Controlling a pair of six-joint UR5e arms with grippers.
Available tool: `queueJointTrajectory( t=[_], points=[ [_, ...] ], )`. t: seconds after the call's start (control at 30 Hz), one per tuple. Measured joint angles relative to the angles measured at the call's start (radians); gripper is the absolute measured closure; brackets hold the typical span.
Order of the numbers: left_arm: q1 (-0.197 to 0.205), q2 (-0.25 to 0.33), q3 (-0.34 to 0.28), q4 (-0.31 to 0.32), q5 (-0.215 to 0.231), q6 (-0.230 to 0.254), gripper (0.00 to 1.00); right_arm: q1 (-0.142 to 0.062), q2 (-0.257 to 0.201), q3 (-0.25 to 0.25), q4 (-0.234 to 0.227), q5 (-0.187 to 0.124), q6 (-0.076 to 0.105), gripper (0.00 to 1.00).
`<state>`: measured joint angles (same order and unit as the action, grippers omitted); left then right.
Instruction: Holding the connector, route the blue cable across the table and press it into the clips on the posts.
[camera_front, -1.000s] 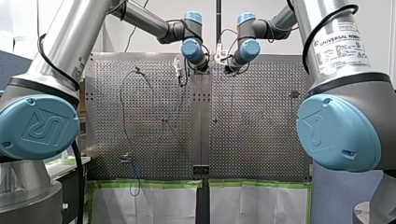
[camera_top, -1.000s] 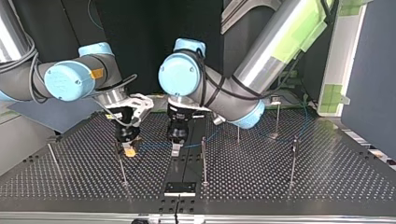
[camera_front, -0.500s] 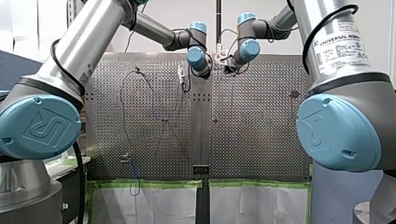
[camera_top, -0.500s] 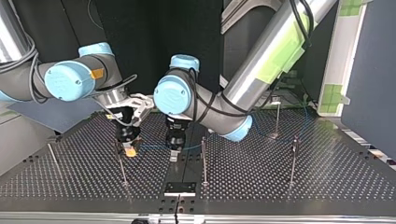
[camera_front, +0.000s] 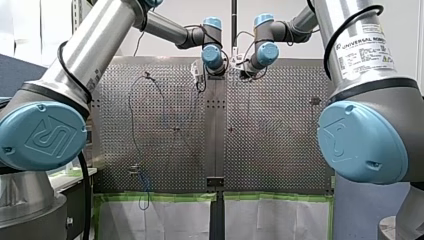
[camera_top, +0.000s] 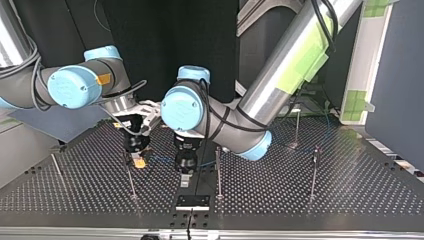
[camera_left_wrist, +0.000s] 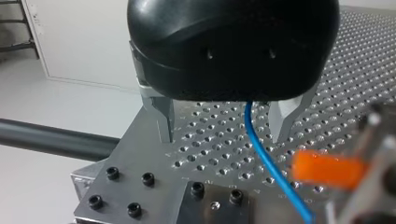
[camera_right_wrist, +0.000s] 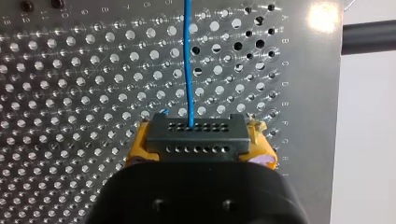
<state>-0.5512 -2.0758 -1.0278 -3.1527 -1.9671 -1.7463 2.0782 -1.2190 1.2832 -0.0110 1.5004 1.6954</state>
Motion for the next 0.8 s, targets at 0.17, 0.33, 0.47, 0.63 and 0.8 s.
queueJointTrajectory(
  t=[0.17, 0.33, 0.47, 0.63, 0.8],
  points=[
    [0.000, 0.000, 0.002, -0.001, -0.008, 0.007, 0.86, -0.001, 0.000, 0.000, 0.000, 0.000, 0.000, 1.00],
    [-0.004, 0.000, -0.004, -0.008, -0.018, 0.011, 1.00, -0.001, 0.000, 0.000, 0.001, 0.000, 0.000, 1.00],
    [-0.009, 0.000, -0.024, -0.012, -0.026, 0.013, 1.00, 0.000, 0.000, 0.000, 0.001, 0.000, 0.000, 1.00],
    [-0.020, 0.003, -0.067, -0.015, -0.061, 0.018, 1.00, 0.004, 0.000, 0.006, 0.002, 0.000, 0.000, 1.00],
    [-0.040, 0.018, -0.117, 0.005, -0.110, 0.019, 1.00, 0.007, 0.000, 0.036, 0.001, 0.002, -0.001, 1.00]
  ],
)
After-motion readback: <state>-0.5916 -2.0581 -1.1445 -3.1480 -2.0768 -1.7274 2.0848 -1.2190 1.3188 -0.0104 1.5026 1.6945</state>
